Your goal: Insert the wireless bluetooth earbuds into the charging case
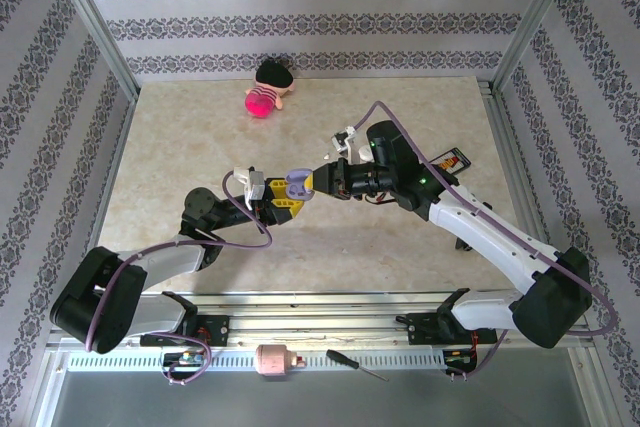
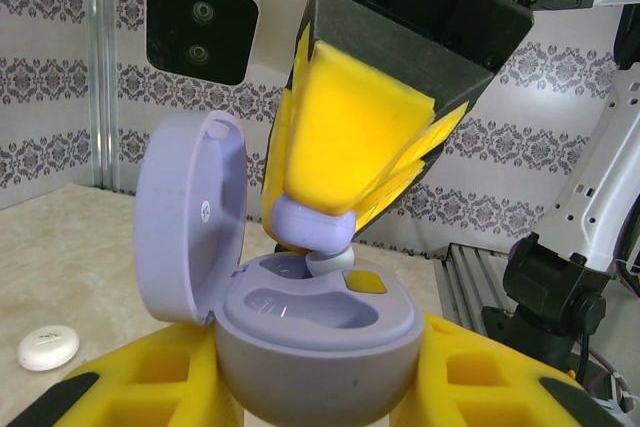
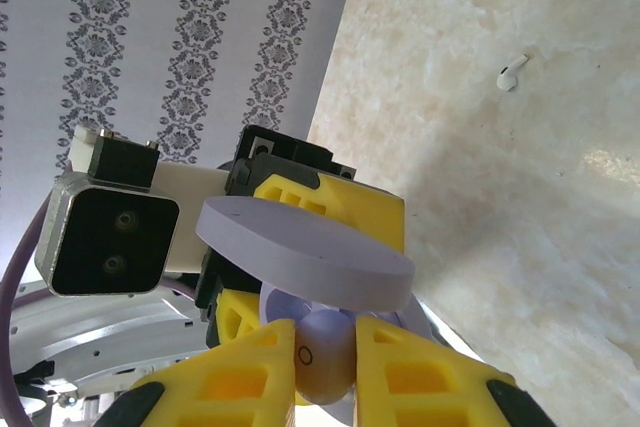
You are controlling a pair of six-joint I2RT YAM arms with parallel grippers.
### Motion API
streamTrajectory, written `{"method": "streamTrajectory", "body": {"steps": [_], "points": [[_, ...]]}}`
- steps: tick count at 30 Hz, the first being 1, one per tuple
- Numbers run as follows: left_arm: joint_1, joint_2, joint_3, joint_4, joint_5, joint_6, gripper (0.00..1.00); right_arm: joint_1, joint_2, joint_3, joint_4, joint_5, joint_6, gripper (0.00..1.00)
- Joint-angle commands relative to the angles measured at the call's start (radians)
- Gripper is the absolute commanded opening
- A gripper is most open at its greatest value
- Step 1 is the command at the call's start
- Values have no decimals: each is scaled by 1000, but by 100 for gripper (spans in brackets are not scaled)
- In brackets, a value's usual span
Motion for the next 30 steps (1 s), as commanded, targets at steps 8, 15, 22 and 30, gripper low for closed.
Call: {"method": "streamTrajectory", "body": {"steps": [8,15,22,30], "points": [[-20,-48,5,24,-11,8,23,22,-9,44,-131,60,-110,20],[-22,-41,13,20,-4,13,23,29,-9,68,-136,67,-125,30],[-23,-27,7,36,-9,44,23,28,-52,76,-141,86,-186,31],[-23,-51,-12,6,-5,191,23,29,-210,-18,-91,97,-347,51]]}}
